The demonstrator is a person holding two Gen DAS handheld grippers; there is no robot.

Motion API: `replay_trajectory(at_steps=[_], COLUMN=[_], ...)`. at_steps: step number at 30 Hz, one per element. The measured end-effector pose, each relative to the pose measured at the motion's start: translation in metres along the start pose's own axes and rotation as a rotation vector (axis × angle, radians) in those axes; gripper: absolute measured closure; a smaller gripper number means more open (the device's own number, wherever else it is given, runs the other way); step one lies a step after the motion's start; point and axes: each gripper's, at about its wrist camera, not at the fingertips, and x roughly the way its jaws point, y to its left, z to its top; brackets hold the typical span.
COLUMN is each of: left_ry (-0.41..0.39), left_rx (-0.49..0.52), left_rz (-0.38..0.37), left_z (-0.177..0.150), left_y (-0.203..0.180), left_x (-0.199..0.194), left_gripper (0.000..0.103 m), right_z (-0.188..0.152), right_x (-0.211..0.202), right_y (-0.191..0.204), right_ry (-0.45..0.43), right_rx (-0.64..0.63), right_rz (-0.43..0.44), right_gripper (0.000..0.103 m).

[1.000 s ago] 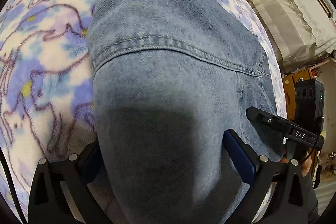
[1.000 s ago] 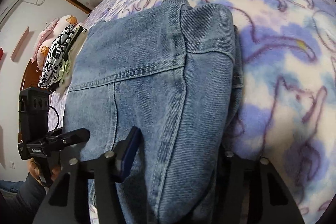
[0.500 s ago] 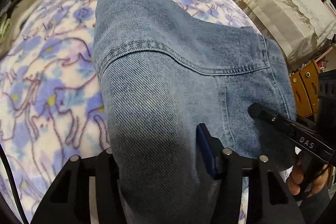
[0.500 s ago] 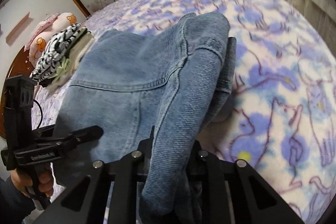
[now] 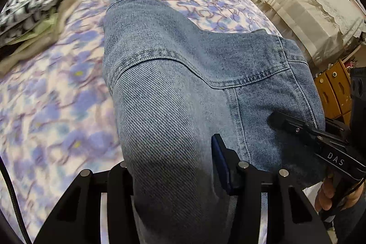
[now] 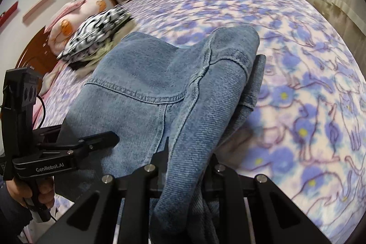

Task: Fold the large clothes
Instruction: 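Carry the folded jacket with both grippers onto the clothes stack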

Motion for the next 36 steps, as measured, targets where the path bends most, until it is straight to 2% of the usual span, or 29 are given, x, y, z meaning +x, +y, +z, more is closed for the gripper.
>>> replay_trajectory(at_steps=[6,11,17,22,27,30,34,36], left_ry=[-0.015,-0.05,-0.087,-0.16,-0.247,-0.287,-0.271,-0.259], left_rx=[-0.051,-0.066,-0.085,-0.042,-0.015,0.029,0.057,0.062], left_rz=[0.024,0.062,0.107,0.163,0.173,0.202,0.215,0.224], left_z=[-0.028,-0.043,-0.027,0.025,0.114,0.18,0.262,0.29], left_y=[0.04,0.088,0.161,0.223,0.293,0.335,0.386,0.407], left_x=[-0.054,-0.113,-0.178,-0.222,-0.243,-0.24,-0.213,-0.192], left_gripper=[0.056,0.056,0.056,0.056,0.056,0.056,0.055,0.055], right_z=[-0.006,-0.001,0.035,0.104,0.198,0.26,0.32,0.342], right_x=[-0.013,-0.018,-0.013,0.003,0.027,0.058,0.112,0.146], right_y=[0.069,0.13,0.205,0.261,0.299,0.313,0.317,0.315], right_ry=[0.002,-0.008,-0.021,-0.058,-0.142,-0.196,-0.223,-0.224], right_rx=[-0.081,-0.122,-0.14,-0.158,-0.143,-0.125,-0.077,-0.059], right_rz=[0.049,0.111,0.218,0.27,0.303,0.321,0.354,0.37], right_gripper=[0.086,0.086,0.086,0.086,0.086,0.086,0.086,0.086])
